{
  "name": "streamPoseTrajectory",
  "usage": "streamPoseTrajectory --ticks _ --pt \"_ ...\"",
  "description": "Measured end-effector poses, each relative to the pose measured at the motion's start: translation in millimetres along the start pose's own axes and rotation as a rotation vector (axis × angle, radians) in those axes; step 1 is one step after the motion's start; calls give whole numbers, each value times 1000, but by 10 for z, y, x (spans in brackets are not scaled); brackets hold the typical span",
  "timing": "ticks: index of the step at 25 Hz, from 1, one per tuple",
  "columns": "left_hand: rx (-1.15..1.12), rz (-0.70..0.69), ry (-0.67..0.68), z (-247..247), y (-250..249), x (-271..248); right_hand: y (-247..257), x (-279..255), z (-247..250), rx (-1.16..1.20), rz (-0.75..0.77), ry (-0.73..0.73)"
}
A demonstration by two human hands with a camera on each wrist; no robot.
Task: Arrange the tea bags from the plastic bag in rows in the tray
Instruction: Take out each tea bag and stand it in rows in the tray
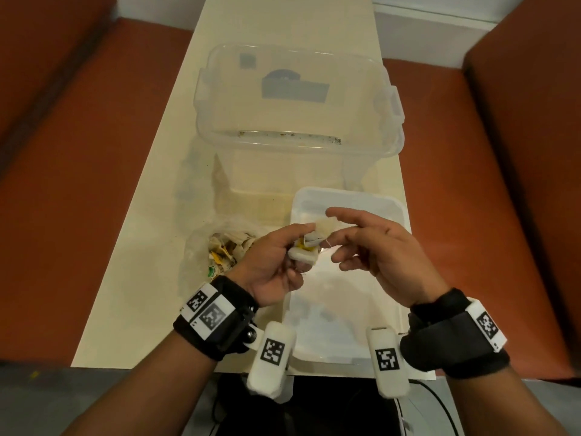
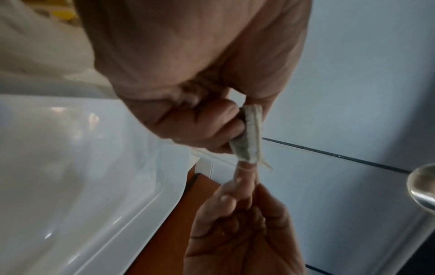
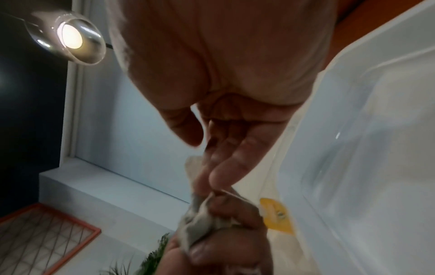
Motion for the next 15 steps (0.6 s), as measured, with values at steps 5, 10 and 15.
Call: streamPoseTrajectory --ticks 5,10,15 --pt "44 30 142 -159 -82 -50 -149 97 -59 -170 -97 179" --pt "5 13 89 -117 -263 -89 -246 84 -88 -249 -86 174" --pt "62 -54 -27 -40 -318 -104 -236 133 -74 -295 -57 88"
Point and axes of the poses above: each hand's wrist, its own x-axis towards the middle knuckle, its own z-axis out of the back of the hand, y = z × x, the point moved 9 cm from there along x, towards the middle knuckle
